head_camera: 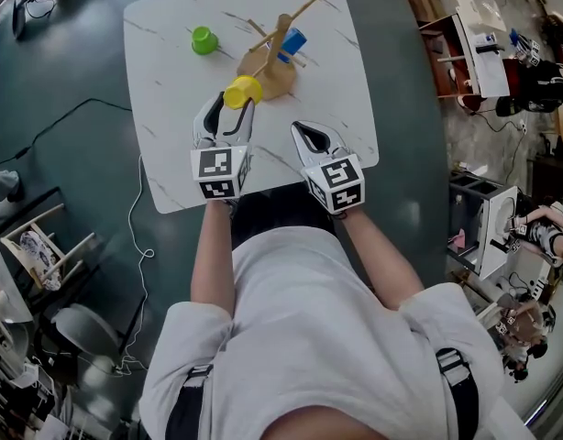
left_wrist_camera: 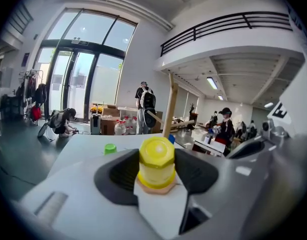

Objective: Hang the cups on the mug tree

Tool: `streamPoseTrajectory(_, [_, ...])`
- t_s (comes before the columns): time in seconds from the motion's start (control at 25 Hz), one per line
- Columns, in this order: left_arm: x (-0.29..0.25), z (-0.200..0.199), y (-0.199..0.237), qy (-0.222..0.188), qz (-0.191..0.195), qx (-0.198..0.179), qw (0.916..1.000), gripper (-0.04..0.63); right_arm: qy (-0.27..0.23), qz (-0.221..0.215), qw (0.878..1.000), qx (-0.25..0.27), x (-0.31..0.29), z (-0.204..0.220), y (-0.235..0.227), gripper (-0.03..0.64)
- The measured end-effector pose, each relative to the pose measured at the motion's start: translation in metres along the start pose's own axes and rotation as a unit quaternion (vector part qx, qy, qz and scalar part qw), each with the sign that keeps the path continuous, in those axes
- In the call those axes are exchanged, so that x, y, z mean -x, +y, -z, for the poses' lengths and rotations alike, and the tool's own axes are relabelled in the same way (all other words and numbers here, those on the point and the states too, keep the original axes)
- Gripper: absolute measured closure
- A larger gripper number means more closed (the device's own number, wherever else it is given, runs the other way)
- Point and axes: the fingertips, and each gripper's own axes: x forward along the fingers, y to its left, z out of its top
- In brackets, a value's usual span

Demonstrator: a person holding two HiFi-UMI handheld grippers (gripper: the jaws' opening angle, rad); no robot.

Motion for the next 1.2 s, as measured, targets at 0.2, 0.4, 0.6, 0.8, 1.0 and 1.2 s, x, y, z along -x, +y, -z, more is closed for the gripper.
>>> streamPoseTrajectory(0.2, [-0.011, 0.010, -0.002, 0.017, 0.000, 0.004, 0.9999, 0.377, 0.002, 0.000, 1.000, -0.005, -0.001, 0.002, -0.007, 0.617])
streamPoseTrajectory(0.4, [-0.021, 0.016, -0.008, 0.027, 0.000, 0.005, 0.9996, 0.377, 0.007, -0.005, 1.000, -0.007, -0.003, 0.006, -0.015, 0.617])
streamPoseTrajectory(0.6, [-0.033, 0.019, -0.011, 0.034, 0.004, 0.020, 0.9992, 0.377, 0.011, -0.015, 1.000, -0.003, -0.007, 0.007, -0.021, 0.617])
streamPoseTrajectory(0.8, [-0.045, 0.022, -0.015, 0.043, 0.002, 0.029, 0.9986, 0.377, 0.012, -0.027, 1.000, -0.002, -0.011, 0.005, -0.029, 0.617])
streamPoseTrajectory(1.0, [-0.053, 0.025, -0.019, 0.044, 0.005, 0.068, 0.9967, 0.377, 0.018, -0.044, 0.999, 0.011, -0.014, 0.007, -0.040, 0.617])
streamPoseTrajectory(1.2, [-0.056, 0.033, -0.021, 0.057, 0.002, 0.111, 0.9922, 0.377, 0.028, -0.079, 0.996, 0.034, -0.019, 0.012, -0.047, 0.617])
